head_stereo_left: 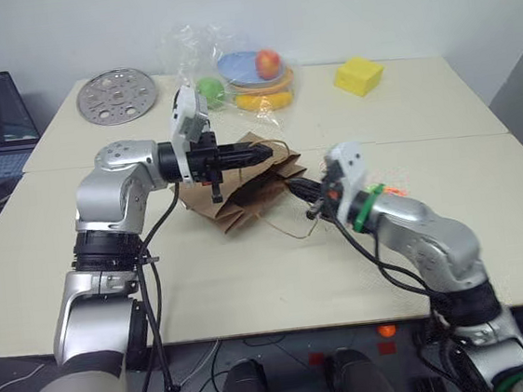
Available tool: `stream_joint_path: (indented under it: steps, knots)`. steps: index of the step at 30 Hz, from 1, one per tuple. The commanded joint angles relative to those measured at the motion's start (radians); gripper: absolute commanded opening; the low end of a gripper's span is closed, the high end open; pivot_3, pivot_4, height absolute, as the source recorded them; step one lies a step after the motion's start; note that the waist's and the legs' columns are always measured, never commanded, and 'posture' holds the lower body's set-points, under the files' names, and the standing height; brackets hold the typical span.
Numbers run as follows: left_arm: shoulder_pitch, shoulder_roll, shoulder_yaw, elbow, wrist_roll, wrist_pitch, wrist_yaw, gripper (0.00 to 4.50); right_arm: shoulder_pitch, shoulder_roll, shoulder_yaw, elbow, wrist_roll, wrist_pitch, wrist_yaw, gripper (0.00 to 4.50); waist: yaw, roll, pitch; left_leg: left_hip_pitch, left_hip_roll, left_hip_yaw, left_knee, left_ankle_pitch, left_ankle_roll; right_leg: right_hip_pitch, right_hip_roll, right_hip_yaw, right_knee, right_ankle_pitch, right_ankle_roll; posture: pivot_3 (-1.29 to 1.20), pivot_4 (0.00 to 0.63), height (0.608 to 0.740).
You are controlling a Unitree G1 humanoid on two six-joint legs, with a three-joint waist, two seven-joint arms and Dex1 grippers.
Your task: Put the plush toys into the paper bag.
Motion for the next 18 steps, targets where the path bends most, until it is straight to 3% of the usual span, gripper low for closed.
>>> stream_joint_path:
  steps: [1, 10, 14, 18]
  knots:
    - [-0.001, -0.002, 0.034, -0.058, -0.031, 0.007, 0.024, 0.0, -0.041, 0.044, 0.026, 0.099, -0.067, -0.084, 0.0, 0.03, 0.0, 0.0, 0.0, 0.0, 0.0, 0.0, 0.0, 0.0, 0.0, 0.0, 0.0, 0.0, 0.0, 0.0, 0.0, 0.0, 0.15, 0.74]
    - [0.005, 0.029, 0.075, -0.112, -0.065, 0.048, 0.062, 0.0, -0.14, 0.207, 0.1, 0.533, -0.268, -0.273, -0.032, 0.03, -0.002, 0.0, 0.0, 0.0, 0.001, -0.001, 0.0, 0.0, 0.0, 0.0, 0.001, 0.0, 0.001, 0.0, 0.0, 0.0, 0.15, 0.74]
    - [-0.018, 0.042, 0.114, -0.092, -0.062, 0.027, 0.11, 0.0, -0.121, 0.242, 0.087, 0.616, -0.319, -0.315, -0.063, 0.03, -0.001, 0.0, 0.0, 0.0, 0.001, -0.001, -0.001, 0.0, 0.0, -0.001, 0.001, -0.001, 0.001, 0.0, 0.0, 0.0, 0.15, 0.74]
    - [-0.072, 0.037, 0.174, -0.005, -0.004, -0.1, 0.246, 0.0, -0.113, 0.26, 0.072, 0.64, -0.34, -0.328, -0.072, 0.03, 0.001, 0.0, 0.0, 0.0, 0.001, -0.001, 0.0, 0.0, 0.0, 0.0, 0.001, -0.001, 0.001, 0.0, 0.0, 0.0, 0.15, 0.74]
